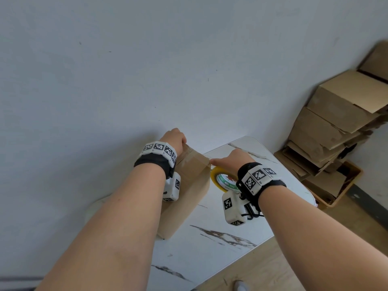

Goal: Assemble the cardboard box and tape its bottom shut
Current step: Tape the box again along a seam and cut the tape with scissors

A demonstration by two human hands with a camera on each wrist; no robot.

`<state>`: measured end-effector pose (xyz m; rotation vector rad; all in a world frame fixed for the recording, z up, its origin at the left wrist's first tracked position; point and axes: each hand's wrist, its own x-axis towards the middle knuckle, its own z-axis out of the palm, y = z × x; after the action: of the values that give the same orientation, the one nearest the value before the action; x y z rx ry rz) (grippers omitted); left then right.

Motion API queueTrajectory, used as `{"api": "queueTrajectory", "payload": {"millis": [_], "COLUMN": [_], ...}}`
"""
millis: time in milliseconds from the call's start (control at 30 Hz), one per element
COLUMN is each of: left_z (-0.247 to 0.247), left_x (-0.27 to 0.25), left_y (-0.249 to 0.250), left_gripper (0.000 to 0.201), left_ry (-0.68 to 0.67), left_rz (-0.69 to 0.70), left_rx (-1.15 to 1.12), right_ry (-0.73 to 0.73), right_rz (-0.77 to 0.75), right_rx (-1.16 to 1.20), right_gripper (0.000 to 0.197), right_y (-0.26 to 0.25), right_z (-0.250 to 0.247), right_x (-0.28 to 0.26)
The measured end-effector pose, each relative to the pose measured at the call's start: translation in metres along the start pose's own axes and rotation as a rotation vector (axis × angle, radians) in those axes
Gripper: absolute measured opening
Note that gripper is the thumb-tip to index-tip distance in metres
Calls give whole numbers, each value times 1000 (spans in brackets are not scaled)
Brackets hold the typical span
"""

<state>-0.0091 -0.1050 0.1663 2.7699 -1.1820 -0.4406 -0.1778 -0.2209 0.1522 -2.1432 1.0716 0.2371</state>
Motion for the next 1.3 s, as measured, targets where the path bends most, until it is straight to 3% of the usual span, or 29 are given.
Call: {"api": "queueTrajectory", "payload": {"millis": [133, 300, 500, 600, 667, 767, 1033, 1167, 1300], "left_z": [-4, -4, -1, -1, 0, 4, 3, 2, 6], "left_x": [3, 3, -1, -5, -9, -15, -17, -19, -23], "left_y": [5, -2, -5, 4, 11, 18, 26, 32, 36], "left_gripper": [37, 36, 36, 41, 30, 20, 30, 32, 32], "left_ry": [-103, -129, -123, -8, 36, -31, -151, -164, -81], "left_rz": [-68, -103, -74, -21, 37, 98, 137, 121, 121], "left_rx": [10, -66, -71, -99, -168, -180, -29, 6, -134], "right_ry": [9, 12, 2, -4, 2, 2, -9, -17, -27], "right_rz": [9, 23, 32, 36, 43, 47, 69, 79, 60], "right_rx": [-2, -9, 14, 11, 4, 8, 77, 139, 143], "right_gripper": [47, 48, 48, 47, 46, 47, 46, 45, 46], "right_y": [2, 2, 0, -2, -3, -2, 1, 4, 3], "right_z": [0, -1, 1, 2, 2, 3, 8, 11, 12], "right_x": [0, 0, 0, -1, -2, -2, -2, -2, -3]}}
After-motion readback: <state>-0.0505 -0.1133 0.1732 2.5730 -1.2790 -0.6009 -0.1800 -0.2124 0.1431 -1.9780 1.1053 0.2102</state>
